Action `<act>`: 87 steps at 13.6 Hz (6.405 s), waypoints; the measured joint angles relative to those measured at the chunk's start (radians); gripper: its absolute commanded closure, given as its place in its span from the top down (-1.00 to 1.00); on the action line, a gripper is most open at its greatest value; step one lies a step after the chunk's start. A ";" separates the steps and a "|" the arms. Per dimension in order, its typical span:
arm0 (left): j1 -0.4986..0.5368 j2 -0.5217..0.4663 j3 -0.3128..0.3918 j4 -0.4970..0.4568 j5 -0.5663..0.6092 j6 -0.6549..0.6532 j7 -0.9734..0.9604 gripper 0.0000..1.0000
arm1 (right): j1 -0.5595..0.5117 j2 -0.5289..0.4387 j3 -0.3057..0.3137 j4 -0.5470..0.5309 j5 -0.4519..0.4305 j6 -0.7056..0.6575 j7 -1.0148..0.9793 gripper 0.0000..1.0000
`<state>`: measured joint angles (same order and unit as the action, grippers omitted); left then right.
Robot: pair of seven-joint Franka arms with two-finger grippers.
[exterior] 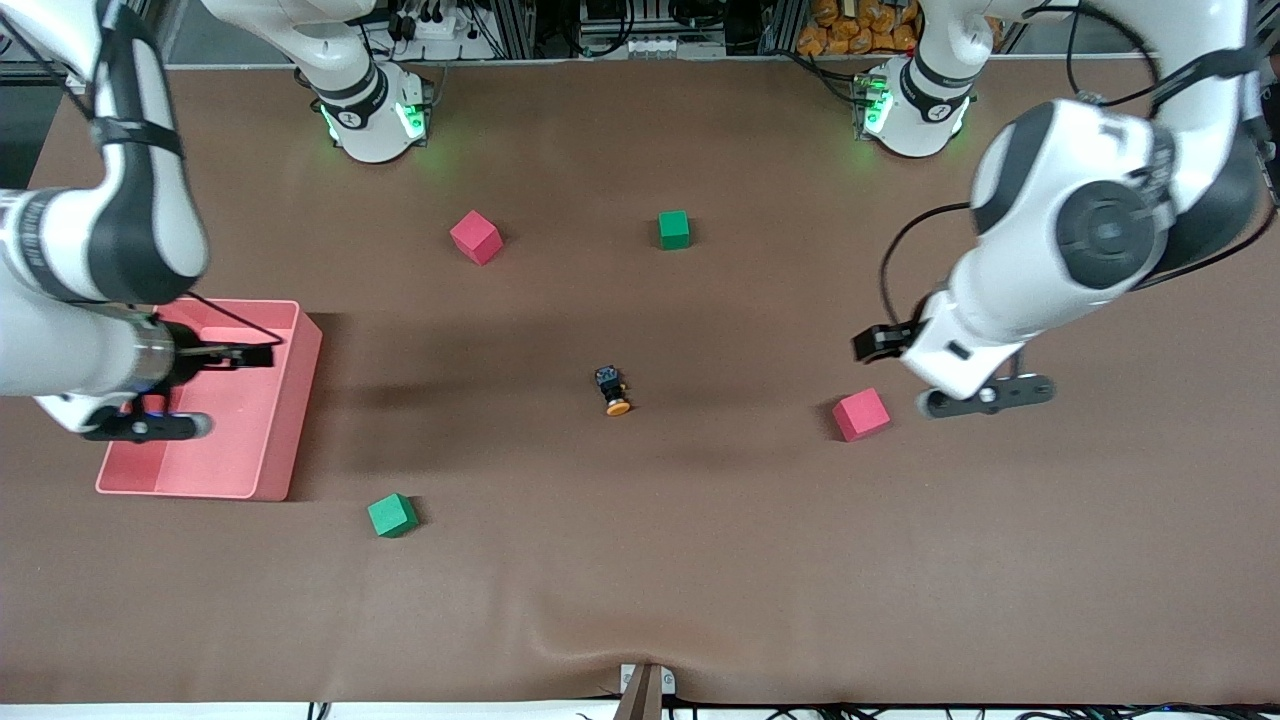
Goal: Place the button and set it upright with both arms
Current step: 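Move the left gripper over the button while the right gripper withdraws, then lower the left gripper and close it on the button's base, then lift the button with the left gripper and turn it cap up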
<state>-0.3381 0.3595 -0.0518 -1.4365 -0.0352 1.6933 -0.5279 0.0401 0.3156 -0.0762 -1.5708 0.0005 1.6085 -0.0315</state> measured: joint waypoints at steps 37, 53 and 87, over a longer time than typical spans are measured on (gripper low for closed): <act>-0.324 0.562 -0.031 0.127 -0.450 0.676 -0.336 0.74 | -0.065 -0.276 0.012 0.209 0.049 -0.264 0.046 1.00; -0.334 0.602 -0.033 0.139 -0.452 0.721 -0.337 0.48 | -0.072 -0.276 0.012 0.209 0.051 -0.242 0.046 1.00; -0.561 0.412 0.015 0.189 0.415 0.528 -1.047 -1.00 | -0.070 -0.276 0.021 0.210 0.044 -0.240 -0.058 1.00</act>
<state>-0.8994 0.7712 -0.0372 -1.2480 0.3801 2.2210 -1.5744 -0.0301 0.0396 -0.0547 -1.3612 0.0444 1.3685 -0.0898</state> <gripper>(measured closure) 0.604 0.000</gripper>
